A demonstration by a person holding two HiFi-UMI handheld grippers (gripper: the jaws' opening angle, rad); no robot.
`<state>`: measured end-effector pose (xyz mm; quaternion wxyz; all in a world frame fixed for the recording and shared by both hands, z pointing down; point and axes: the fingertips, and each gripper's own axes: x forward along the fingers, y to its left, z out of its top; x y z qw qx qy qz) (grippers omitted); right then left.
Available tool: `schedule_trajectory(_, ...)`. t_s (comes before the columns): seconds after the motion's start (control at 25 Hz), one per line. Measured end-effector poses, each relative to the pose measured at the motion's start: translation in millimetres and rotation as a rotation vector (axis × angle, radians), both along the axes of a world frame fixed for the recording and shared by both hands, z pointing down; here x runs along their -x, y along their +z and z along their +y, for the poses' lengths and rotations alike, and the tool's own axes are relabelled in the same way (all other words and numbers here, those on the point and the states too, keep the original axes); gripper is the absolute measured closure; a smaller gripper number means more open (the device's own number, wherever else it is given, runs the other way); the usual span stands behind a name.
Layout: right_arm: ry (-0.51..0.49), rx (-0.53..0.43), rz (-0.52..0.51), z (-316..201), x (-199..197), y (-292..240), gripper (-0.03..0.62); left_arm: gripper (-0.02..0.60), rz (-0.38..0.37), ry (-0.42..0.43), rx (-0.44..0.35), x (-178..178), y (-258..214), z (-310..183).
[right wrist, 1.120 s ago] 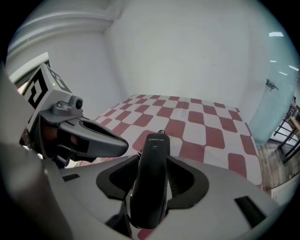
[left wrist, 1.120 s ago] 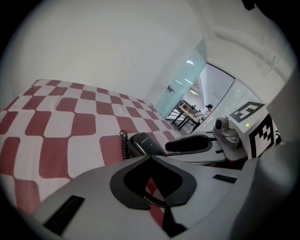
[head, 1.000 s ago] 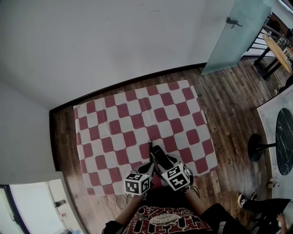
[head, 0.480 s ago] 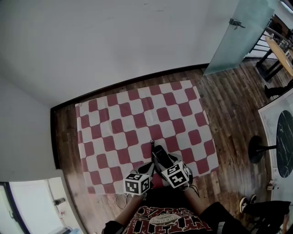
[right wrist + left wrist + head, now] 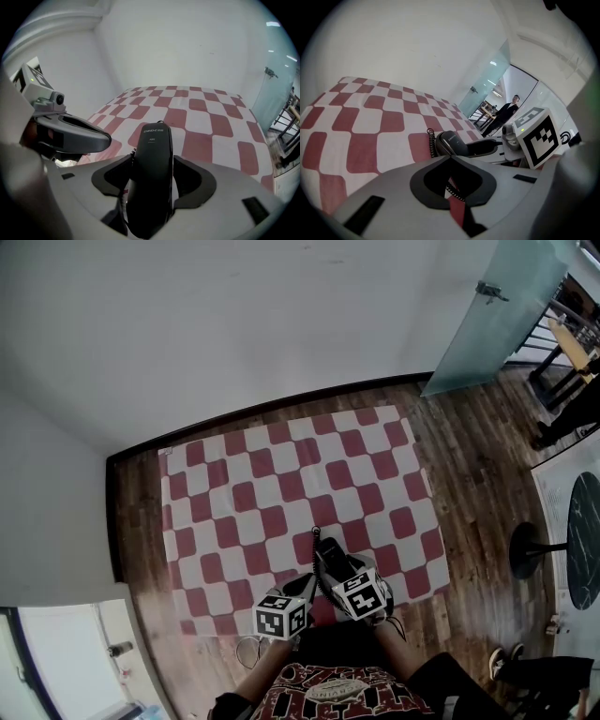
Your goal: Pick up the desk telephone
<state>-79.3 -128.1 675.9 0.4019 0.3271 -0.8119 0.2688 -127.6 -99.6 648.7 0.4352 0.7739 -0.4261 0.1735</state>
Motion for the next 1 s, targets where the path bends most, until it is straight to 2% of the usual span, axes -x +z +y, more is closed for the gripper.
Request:
schedule_trajectory(0.32, 0.003, 0.012, 0.046, -1.2, 2.1, 10.9, 0.321, 0.574, -0.004, -0.016, 0.007, 8.0, 1.8, 3.5)
schedule_trajectory(0.6, 0.046, 0.012, 0.081, -4.4, 1.9, 20.5, 0.319, 0.574, -0.002, -0.029, 0.011, 15.4, 3.2, 7.4)
schedule_trajectory(1.0, 0.055, 0.046, 0.071, -5.6, 5.3, 30.9, 0.318, 0.574, 0.002, -0.036, 0.013, 23.6, 4.7, 8.4)
